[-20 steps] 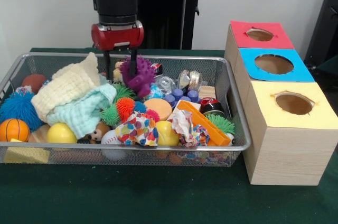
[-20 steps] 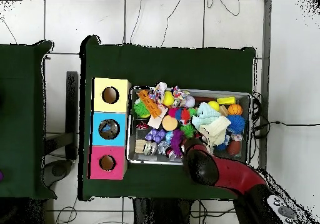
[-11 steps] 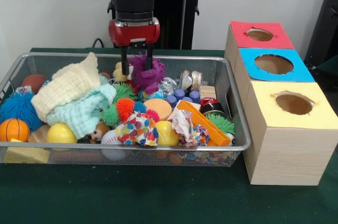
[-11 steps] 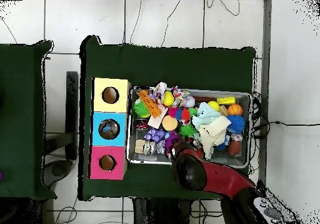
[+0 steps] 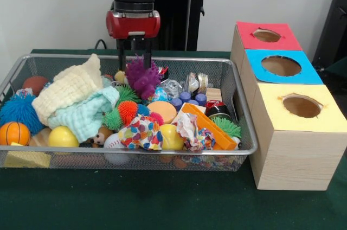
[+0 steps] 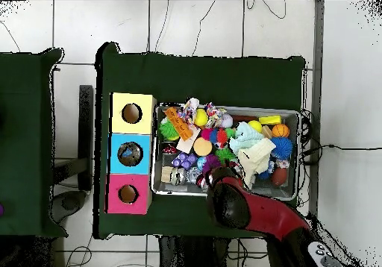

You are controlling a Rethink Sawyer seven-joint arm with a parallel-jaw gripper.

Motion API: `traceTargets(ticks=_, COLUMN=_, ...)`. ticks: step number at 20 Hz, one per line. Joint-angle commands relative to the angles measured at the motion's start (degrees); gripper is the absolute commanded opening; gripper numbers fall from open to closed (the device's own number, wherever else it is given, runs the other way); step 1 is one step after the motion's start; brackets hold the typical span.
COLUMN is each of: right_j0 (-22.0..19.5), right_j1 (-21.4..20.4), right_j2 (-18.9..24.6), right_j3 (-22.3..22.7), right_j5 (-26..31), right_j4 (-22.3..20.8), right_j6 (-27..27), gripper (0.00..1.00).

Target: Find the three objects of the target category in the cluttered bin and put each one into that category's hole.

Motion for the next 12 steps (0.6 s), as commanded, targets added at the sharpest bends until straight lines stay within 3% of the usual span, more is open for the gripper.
traceTargets(ticks=1, right_j0=-3.9, right_j1=1.6, right_j2=5.4, right_j3=-6.7, right_j5=1.5, right_j4=-2.1, right_j6=7.5, gripper=1.0)
traceTargets(ticks=5, right_j0=-5.2, right_j1=3.0, right_j2=7.2, right_j3=-6.7, right_j5=1.9, right_j4=-2.5, right_j6=7.2, gripper=1.0)
traceTargets(ticks=12, right_j0=0.5, right_j1=-1.7, right_j2=3.3, right_j3=-4.2, right_j5=6.1, right_j4=1.9, right_j6=10.3, gripper=1.0)
